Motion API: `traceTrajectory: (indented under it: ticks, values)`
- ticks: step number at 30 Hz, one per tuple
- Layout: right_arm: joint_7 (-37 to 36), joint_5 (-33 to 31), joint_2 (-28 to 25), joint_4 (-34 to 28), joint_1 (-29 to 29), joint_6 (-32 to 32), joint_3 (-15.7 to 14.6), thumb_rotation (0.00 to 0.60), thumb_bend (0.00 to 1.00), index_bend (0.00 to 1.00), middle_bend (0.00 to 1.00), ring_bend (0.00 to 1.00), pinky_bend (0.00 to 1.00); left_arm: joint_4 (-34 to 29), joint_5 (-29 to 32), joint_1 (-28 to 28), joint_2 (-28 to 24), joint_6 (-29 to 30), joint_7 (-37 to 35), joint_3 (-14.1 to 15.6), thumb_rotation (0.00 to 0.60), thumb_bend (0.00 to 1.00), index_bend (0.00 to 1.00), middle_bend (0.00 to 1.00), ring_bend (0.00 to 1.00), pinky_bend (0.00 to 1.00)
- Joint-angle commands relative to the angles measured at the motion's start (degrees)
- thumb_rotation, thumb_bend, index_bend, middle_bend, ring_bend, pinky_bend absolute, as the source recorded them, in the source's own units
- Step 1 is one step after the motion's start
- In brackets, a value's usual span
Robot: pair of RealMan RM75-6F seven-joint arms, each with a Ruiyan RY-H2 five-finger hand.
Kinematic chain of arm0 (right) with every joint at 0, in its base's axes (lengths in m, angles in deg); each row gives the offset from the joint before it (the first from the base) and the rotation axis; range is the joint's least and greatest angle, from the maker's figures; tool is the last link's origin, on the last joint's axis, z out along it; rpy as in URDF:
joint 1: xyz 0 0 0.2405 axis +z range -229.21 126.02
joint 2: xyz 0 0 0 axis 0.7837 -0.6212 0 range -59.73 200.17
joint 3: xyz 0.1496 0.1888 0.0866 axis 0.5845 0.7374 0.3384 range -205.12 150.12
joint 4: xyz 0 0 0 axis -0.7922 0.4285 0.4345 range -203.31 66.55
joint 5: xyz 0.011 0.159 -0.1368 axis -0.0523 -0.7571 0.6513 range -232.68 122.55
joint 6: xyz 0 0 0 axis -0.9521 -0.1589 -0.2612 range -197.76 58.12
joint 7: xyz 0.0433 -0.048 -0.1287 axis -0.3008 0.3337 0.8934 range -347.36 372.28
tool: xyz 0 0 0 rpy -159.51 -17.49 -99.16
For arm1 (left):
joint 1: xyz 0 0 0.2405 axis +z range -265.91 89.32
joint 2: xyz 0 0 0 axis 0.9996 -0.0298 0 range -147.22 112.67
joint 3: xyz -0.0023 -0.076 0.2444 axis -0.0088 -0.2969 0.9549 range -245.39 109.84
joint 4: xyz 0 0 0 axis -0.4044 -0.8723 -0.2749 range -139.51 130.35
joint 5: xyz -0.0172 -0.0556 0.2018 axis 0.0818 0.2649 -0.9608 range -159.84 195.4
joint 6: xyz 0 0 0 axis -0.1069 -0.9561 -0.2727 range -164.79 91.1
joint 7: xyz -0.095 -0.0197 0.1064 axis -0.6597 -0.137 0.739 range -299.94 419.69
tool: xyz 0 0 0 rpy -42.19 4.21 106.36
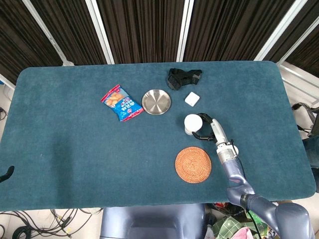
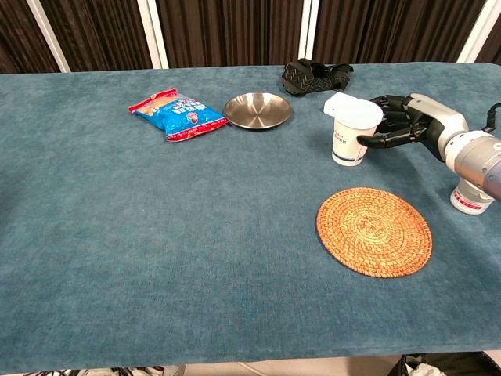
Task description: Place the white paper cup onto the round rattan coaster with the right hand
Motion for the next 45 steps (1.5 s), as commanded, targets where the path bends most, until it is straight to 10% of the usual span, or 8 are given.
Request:
traceTrajectory:
  ticks: [1, 45]
  values:
    - [0.0, 0.0, 0.0, 0.0, 0.0, 0.0, 0.0, 0.600, 0.18, 0.29, 0.30, 0.30, 0.11, 0.0, 0.0, 0.0, 0.0, 0.0, 0.0, 0.0, 0.600, 0.24, 0.01, 0.04, 0.00, 0.00]
    - [-1.4, 0.5, -0.8, -0.6, 1.2, -2.6, -0.4, 0.600, 0.12, 0.16, 0.20, 0.19, 0.11, -0.4, 0.8, 0.1, 0.0, 0.1, 0.4, -0.2, 0.600, 0.24, 0.00, 0.04, 0.00, 0.00]
